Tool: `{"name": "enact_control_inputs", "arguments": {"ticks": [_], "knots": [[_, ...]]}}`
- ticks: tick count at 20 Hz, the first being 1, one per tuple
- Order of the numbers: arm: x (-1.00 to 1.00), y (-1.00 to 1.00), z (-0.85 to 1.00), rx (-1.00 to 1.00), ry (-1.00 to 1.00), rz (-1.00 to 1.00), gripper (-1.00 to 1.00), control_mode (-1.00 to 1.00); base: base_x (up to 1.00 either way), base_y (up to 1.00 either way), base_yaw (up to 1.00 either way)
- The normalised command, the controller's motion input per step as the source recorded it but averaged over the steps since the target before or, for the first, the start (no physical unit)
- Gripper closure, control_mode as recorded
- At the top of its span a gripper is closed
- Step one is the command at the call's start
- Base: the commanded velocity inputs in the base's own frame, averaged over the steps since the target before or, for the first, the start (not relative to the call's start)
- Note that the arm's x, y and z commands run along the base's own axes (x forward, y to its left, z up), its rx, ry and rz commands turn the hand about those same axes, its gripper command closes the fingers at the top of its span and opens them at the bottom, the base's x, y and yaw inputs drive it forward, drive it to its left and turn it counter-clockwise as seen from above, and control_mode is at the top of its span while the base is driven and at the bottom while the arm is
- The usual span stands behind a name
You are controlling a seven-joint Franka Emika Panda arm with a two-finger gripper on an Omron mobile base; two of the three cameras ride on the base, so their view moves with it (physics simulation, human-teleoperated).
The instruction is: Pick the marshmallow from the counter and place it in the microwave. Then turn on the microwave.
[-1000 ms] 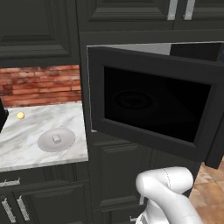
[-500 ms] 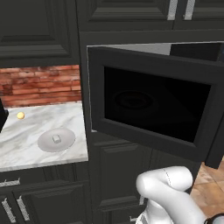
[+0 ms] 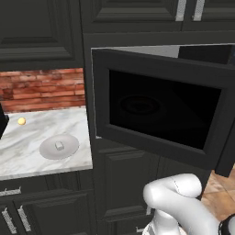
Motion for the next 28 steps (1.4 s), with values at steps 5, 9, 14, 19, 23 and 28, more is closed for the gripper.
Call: {"name": "enact_control_inputs", "arguments": {"ticks": [5, 9, 14, 19, 23, 28], "knots": [[0.24, 0.0, -0.04, 0.0, -0.03, 0.01, -1.0, -1.0, 0.0, 0.0, 0.0], [0.26, 0.0, -0.03, 0.0, -0.02, 0.01, -1.0, -1.0, 0.0, 0.0, 0.0], [0.26, 0.0, -0.03, 0.0, -0.02, 0.02, -1.0, -1.0, 0.0, 0.0, 0.0], [0.1, 0.0, 0.0, 0.0, -0.02, 0.03, -1.0, -1.0, 0.0, 0.0, 0.0], [-0.12, 0.0, 0.0, 0.0, -0.04, 0.08, -1.0, -1.0, 0.0, 0.0, 0.0], [-0.17, 0.03, 0.0, 0.0, -0.06, 0.07, -1.0, -1.0, 0.0, 0.0, 0.0]]}}
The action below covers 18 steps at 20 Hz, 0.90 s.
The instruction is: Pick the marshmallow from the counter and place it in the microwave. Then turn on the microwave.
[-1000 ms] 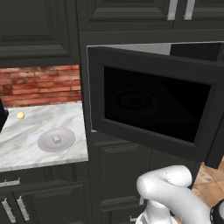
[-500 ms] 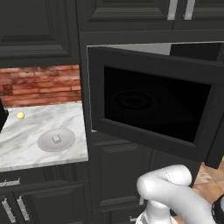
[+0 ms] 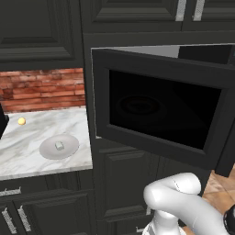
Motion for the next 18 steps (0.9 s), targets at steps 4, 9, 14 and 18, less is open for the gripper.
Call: {"name": "enact_control_inputs", "arguments": {"ticks": [4, 9, 14, 18], "knots": [[-0.18, 0.14, 0.0, 0.0, -0.07, 0.03, -1.0, -1.0, 0.0, 0.0, 0.0], [-0.03, 0.28, 0.0, 0.0, -0.04, 0.0, -1.0, -1.0, 0.0, 0.0, 0.0], [-0.03, 0.32, 0.0, 0.0, -0.01, 0.0, -1.0, -1.0, 0.0, 0.0, 0.0], [-0.2, 0.24, 0.0, 0.0, -0.01, 0.04, -1.0, -1.0, 0.0, 0.0, 0.0]]}}
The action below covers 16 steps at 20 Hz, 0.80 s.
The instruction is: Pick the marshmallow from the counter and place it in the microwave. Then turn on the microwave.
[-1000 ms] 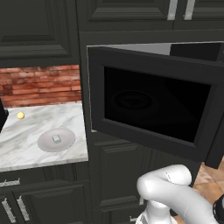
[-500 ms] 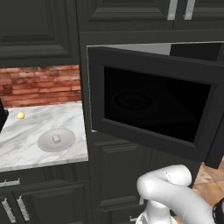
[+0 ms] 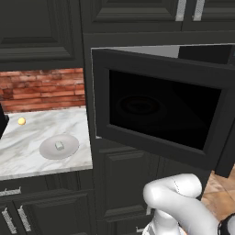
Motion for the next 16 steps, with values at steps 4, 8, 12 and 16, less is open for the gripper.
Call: {"name": "enact_control_inputs", "arguments": {"ticks": [4, 8, 12, 16], "knots": [[-0.34, 0.2, 0.0, 0.0, -0.05, 0.09, -1.0, -1.0, 0.0, 0.0, 0.0], [-0.4, 0.18, 0.0, 0.0, -0.05, 0.12, -1.0, -1.0, 0.0, 0.0, 0.0], [-0.39, 0.22, 0.0, 0.0, -0.05, 0.13, -1.0, -1.0, 0.0, 0.0, 0.0], [-0.39, 0.26, 0.0, 0.0, -0.06, 0.12, -1.0, -1.0, 0.0, 0.0, 0.0]]}}
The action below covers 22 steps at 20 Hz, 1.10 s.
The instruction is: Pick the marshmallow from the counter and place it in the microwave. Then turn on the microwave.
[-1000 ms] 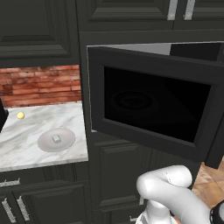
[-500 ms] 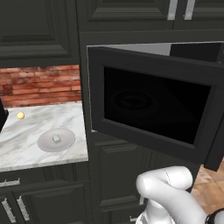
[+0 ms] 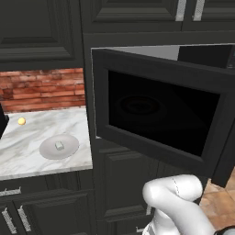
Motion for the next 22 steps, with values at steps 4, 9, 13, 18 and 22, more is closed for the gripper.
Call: {"name": "enact_control_inputs", "arguments": {"ticks": [4, 9, 13, 18, 22], "knots": [[-0.37, 0.25, 0.01, 0.0, -0.07, 0.11, -1.0, -1.0, 0.0, 0.0, 0.0], [-0.31, 0.24, 0.02, 0.0, -0.06, 0.08, -1.0, -1.0, 0.0, 0.0, 0.0], [-0.27, 0.28, 0.0, 0.0, -0.05, 0.07, -1.0, -1.0, 0.0, 0.0, 0.0], [-0.29, 0.29, 0.0, 0.0, -0.06, 0.08, -1.0, -1.0, 0.0, 0.0, 0.0], [-0.32, 0.3, 0.0, 0.0, -0.1, 0.06, -1.0, -1.0, 0.0, 0.0, 0.0]]}}
